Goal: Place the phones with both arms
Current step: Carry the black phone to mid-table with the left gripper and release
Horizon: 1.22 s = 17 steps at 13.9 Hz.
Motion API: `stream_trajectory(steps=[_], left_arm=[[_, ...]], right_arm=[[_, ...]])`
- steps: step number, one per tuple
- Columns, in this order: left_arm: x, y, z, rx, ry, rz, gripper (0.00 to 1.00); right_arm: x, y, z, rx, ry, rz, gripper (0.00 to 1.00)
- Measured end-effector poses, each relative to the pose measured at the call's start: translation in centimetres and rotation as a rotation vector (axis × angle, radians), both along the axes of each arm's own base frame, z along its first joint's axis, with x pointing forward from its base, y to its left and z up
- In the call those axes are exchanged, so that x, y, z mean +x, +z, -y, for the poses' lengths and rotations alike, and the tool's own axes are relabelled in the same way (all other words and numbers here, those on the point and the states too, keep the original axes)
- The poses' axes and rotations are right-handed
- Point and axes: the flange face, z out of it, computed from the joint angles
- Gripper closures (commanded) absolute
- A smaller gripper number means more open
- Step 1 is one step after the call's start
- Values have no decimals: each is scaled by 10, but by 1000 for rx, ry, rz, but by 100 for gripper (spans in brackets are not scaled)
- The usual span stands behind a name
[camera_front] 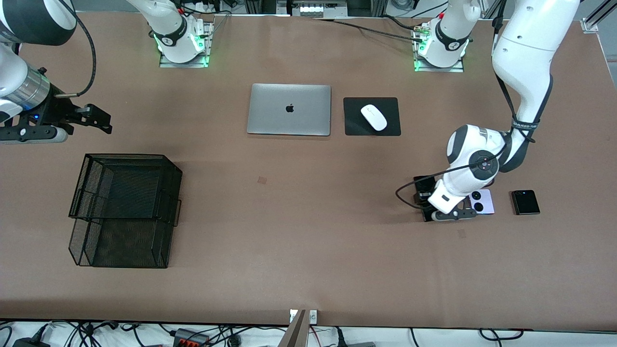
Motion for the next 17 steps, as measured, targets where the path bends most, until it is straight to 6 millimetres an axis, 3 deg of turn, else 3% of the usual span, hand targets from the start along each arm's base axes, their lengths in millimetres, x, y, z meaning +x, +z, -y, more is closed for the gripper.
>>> stream_trajectory(steps=[2, 4, 6, 9, 11, 12, 13, 14, 17], left_arm=[[1, 40, 64, -33, -78, -26, 71], [-9, 61, 132, -57, -153, -12, 71], [-21, 59, 197, -79, -186, -2, 72], [-37, 27, 280, -118, -198, -15, 72], [-41, -1, 310, -143, -183, -18, 70], [-42, -12, 318, -160, -177, -9, 59], [-45, -21, 324, -170, -179, -3, 35], [-48, -25, 329, -175, -184, -2, 0], [-45, -18, 334, -183, -186, 12, 0]], right_arm=[[4, 2, 0, 0, 1, 11, 0], [6, 4, -1, 0, 1, 17, 0], [7, 3, -1, 0, 4, 16, 0], [8, 1, -1, 0, 10, 11, 0], [10, -5, 0, 0, 10, 2, 0], [12, -9, 0, 0, 11, -3, 0], [14, -14, 0, 0, 11, -6, 0], [17, -19, 0, 0, 11, -10, 0], [21, -27, 0, 0, 12, -13, 0]])
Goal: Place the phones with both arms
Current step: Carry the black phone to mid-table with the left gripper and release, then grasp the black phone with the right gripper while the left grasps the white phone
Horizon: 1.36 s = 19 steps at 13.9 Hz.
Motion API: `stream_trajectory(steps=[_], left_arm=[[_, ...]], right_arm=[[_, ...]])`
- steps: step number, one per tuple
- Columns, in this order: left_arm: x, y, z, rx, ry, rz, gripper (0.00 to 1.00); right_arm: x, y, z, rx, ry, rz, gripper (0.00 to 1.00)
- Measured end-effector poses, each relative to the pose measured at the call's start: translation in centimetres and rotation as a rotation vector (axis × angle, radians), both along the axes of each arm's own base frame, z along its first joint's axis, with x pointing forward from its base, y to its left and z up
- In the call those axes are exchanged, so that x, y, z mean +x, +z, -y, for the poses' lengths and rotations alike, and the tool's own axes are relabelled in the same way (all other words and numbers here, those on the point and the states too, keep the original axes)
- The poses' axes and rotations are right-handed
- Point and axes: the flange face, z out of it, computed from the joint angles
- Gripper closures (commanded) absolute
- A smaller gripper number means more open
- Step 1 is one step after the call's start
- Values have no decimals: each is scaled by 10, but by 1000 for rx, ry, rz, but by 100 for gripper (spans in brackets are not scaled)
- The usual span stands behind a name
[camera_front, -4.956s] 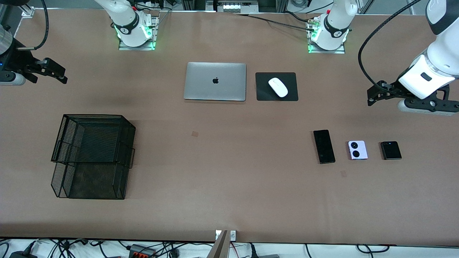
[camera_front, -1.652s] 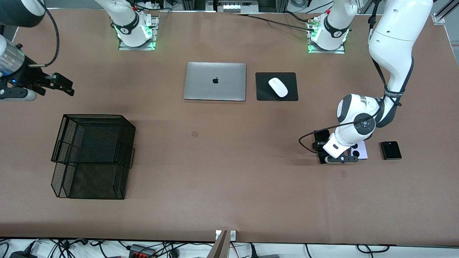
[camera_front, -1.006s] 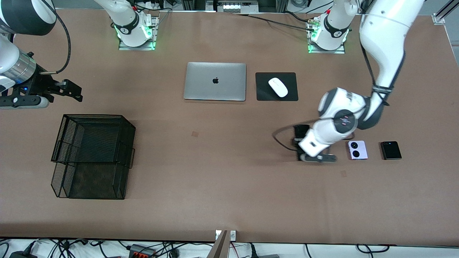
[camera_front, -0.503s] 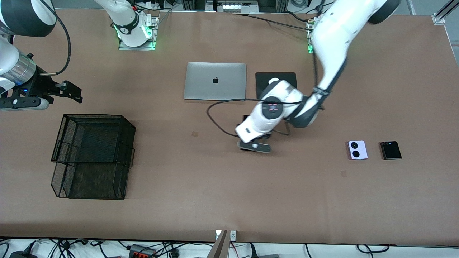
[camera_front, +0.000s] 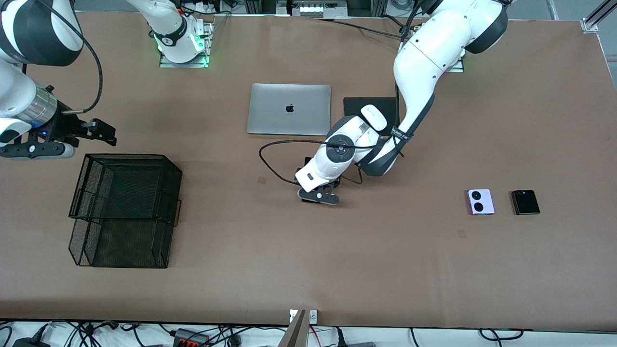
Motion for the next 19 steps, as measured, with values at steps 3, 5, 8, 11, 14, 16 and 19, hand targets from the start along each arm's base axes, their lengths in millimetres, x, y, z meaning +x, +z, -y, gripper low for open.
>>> stream_trajectory(steps=[3, 5, 8, 11, 14, 16, 19], left_arm=[[15, 22, -21, 60, 14, -42, 0], [41, 52, -72, 139, 64, -101, 0], [84, 92, -202, 298, 167, -193, 0], [106, 95, -313, 443, 105, -226, 0], [118, 86, -414, 428, 50, -268, 0], [117, 75, -471, 398, 45, -287, 0], [107, 33, -509, 350, 40, -248, 0]], right_arm=[[1, -1, 0, 0, 1, 0, 0], [4, 0, -2, 0, 10, 5, 0], [17, -12, -52, 3, 93, -5, 0], [25, -43, -141, 27, 212, -31, 0], [33, -84, -204, 89, 266, -77, 0], [40, -117, -240, 103, 302, -93, 0], [43, -168, -297, 106, 286, -55, 0]])
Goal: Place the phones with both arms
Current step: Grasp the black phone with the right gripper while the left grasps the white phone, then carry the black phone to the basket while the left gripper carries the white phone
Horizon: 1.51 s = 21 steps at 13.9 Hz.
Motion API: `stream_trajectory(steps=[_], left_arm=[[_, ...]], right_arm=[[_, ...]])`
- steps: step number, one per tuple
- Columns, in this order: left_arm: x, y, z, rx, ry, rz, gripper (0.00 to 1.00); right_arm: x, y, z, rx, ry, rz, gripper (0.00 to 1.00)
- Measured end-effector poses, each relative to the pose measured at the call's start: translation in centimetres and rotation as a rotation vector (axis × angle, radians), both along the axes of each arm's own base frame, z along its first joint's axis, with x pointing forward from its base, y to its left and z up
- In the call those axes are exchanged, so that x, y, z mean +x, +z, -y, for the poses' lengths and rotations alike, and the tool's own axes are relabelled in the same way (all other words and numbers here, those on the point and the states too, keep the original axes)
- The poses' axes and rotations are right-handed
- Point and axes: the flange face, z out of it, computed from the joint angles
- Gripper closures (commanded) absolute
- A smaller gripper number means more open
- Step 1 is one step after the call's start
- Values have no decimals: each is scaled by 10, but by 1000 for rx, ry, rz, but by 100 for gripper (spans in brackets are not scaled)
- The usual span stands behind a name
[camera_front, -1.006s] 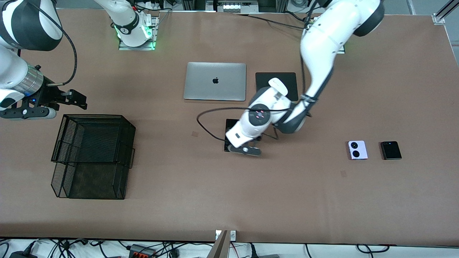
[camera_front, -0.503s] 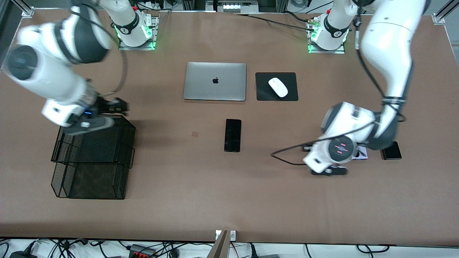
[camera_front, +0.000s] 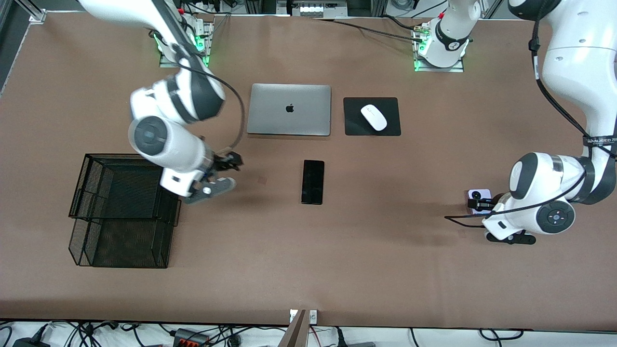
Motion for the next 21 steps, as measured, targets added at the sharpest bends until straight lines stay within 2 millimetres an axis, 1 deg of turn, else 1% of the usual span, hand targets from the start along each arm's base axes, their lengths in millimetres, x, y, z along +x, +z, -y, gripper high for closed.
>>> stream_trajectory(steps=[2, 3, 5, 9, 13, 15, 16, 17, 19, 21], left_arm=[[-11, -31, -10, -33, -14, 29, 0], [-16, -39, -14, -44, -24, 33, 0], [-18, -42, -17, -52, -32, 36, 0], [-17, -41, -14, -56, -37, 38, 0], [-23, -47, -18, -58, -32, 22, 0], [-24, -49, -19, -59, -31, 18, 0], [-25, -50, -19, -59, -30, 16, 4], [-26, -51, -19, -60, -30, 13, 11], [-26, -54, -19, -62, -31, 9, 34], [-27, -55, -18, -63, -32, 8, 61]], right_arm=[[-11, -29, -47, 9, -54, 34, 0], [-16, -40, -66, 13, -80, 43, 0], [-21, -53, -94, 13, -134, 46, 0], [-29, -69, -142, -26, -223, 85, 0], [-46, -97, -186, -13, -326, 99, 0], [-57, -112, -202, -2, -344, 107, 0], [-61, -120, -208, 2, -348, 110, 0], [-65, -127, -213, 4, -352, 111, 0], [-72, -139, -220, 1, -348, 109, 0], [-77, -148, -225, -4, -340, 107, 0]])
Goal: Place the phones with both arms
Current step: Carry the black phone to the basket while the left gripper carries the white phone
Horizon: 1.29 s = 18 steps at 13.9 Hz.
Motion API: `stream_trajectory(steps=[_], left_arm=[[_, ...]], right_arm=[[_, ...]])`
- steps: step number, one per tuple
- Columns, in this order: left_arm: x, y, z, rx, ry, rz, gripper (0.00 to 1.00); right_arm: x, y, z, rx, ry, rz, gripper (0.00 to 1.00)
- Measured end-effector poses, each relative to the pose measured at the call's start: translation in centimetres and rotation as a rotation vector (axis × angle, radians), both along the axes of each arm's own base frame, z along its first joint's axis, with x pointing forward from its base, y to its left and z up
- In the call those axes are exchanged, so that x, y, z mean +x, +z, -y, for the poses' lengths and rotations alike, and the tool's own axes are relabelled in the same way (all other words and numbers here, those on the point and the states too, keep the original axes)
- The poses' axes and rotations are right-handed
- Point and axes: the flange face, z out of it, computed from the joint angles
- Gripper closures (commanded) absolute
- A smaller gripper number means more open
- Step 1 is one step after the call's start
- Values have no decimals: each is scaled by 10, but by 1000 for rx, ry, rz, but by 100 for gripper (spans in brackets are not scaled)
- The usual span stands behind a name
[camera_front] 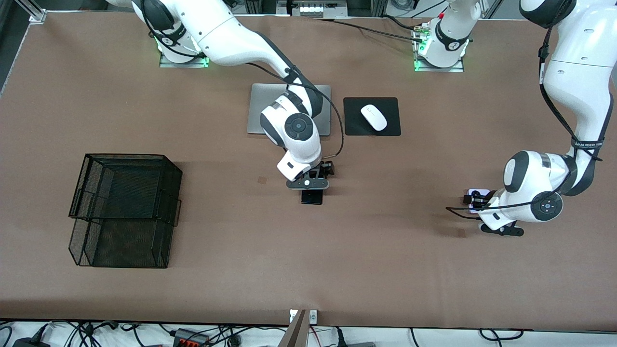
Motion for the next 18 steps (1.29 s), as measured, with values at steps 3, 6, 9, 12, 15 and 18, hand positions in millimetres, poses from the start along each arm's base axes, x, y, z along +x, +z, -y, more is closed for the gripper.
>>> stream_trajectory(steps=[3, 6, 9, 12, 15, 18], left_arm=[[0, 0, 0, -1, -3, 0, 69], [3, 9, 15, -17, -23, 2, 69], [12, 49, 61, -54, -78, -15, 70], [19, 97, 115, -90, -120, 1, 70], [18, 115, 144, -119, -108, 6, 70], [17, 115, 148, -131, -85, 0, 70]], right_arm=[[-2, -9, -1, -1, 2, 0, 0], [-1, -13, -1, 1, 2, 4, 0], [-1, -17, 0, -6, 6, 6, 19], [-2, -17, -1, -31, 36, 32, 48], [-2, -16, -2, -38, 45, 38, 68], [10, 0, 6, -59, 29, 40, 68]])
